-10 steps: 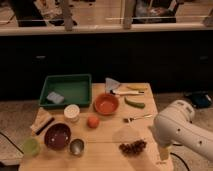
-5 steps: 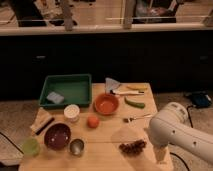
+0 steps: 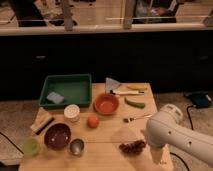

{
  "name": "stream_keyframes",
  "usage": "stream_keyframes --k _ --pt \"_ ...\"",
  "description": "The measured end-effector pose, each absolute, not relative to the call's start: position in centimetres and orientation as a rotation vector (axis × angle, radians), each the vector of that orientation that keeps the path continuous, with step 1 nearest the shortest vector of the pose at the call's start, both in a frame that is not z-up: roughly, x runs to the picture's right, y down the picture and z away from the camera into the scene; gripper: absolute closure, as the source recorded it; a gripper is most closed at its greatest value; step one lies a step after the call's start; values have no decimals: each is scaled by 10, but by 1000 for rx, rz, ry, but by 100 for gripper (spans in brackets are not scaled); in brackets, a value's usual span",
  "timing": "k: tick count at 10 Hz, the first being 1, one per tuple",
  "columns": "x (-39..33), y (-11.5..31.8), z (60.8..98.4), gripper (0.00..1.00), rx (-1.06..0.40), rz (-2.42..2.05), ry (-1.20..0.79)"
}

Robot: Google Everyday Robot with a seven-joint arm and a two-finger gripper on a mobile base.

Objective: Place grapes in red bowl

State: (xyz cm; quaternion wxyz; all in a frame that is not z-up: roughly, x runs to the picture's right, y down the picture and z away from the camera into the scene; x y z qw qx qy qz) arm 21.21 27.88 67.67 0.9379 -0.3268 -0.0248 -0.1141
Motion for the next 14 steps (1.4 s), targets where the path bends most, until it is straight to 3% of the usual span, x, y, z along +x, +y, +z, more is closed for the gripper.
stream_keyframes --k 14 --pt "185 309 706 20 -702 -232 -136"
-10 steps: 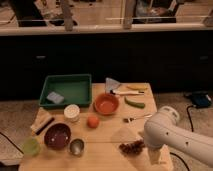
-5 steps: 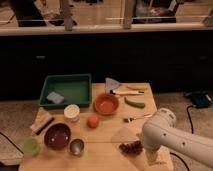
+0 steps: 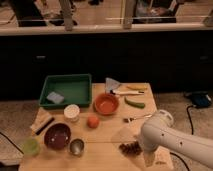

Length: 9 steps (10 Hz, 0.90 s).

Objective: Place grapes in red bowl

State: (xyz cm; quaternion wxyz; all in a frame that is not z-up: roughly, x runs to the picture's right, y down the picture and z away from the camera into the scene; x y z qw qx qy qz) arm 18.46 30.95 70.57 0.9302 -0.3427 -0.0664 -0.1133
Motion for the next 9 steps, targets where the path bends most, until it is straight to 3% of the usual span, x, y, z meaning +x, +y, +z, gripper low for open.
stream_keyframes --k 9 --pt "180 319 714 20 -705 -202 -165"
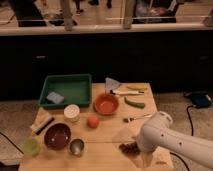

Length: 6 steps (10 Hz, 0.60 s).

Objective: Place grapes in red bowl

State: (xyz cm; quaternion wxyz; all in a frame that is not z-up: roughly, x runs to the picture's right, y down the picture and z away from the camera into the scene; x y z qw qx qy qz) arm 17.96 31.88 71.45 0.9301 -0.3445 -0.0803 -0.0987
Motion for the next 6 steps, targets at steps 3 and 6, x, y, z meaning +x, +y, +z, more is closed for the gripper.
stream_keyframes --k 3,6 --pt "181 322 717 20 -706 -183 -166" --pt "181 323 719 20 -702 -163 -167"
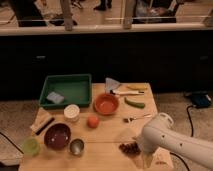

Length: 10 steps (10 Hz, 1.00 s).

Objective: Place grapes in red bowl

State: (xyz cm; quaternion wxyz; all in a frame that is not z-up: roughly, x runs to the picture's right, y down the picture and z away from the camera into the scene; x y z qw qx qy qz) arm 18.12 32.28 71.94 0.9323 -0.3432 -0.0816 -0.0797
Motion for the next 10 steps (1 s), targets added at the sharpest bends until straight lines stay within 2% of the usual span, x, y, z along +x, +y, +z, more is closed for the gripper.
stream_keyframes --k 10 --pt "185 330 728 20 -698 -105 -172"
